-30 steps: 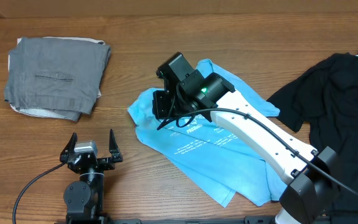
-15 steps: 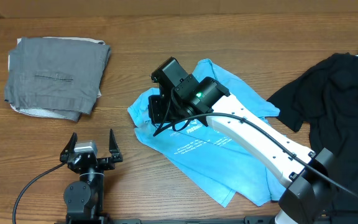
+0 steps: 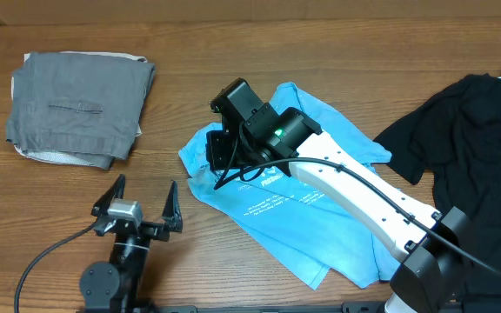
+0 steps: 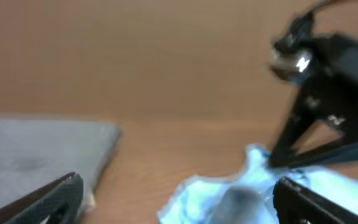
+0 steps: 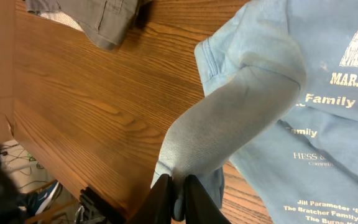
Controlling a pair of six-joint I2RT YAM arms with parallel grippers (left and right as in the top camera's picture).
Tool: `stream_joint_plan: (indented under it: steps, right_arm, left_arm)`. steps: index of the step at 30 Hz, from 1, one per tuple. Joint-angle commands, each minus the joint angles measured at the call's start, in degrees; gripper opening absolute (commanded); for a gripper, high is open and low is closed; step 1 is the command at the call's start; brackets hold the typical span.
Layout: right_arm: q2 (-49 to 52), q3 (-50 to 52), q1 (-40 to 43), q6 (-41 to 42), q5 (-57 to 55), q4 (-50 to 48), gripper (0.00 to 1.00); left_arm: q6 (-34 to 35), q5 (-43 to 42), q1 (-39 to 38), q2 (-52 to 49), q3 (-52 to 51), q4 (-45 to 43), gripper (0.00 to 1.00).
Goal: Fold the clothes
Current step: 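Grasp the T-shirt's left sleeve with the left gripper and hold it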
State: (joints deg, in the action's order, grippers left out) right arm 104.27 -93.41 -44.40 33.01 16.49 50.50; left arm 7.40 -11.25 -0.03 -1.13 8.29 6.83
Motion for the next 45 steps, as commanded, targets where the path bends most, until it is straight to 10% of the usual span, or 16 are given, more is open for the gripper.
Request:
stream_joint_plan:
  steps: [1,9,15,19,25,33,45]
  right_arm:
    - [-1.16,-0.39,-0.22,-0.2,-0.44,-0.76,0.12]
    - [-1.16,-0.39,-0.22,-0.17,-0.42,-0.72,0.12]
    - [-1.16,-0.39,-0.22,-0.17,-0.39,-0.66,0.16]
    - [-1.16,-0.39,-0.22,-0.17,-0.42,-0.46,0.18]
    - [-1.18,-0.39,0.22,-0.17,-0.55,0.26,0.18]
    - [-1.18,-0.39,7.48,-0.46,-12.04,16.61,0.24]
    - [-1.18,-0.39,19.34,-7.37,-12.37,33.62,0.4]
  left_arm:
    - [3.43,-6.05,-0.37,-3.21,15.21,9.86,1.0]
    - [8.46,-23.65,-0.37,-40.48,52.74,44.76,1.0]
    - [5.64,-33.38,-0.31,-62.31,64.04,51.04,0.98]
    - [12.17,-33.18,1.31,-69.88,64.02,52.33,0.5]
    - [14.8,-29.57,6.19,-79.06,63.98,55.25,0.82]
    - [0.94,-25.59,1.62,-84.59,61.55,67.49,0.75]
    - [17.53,1.99,-19.65,-85.24,57.24,57.09,0.71]
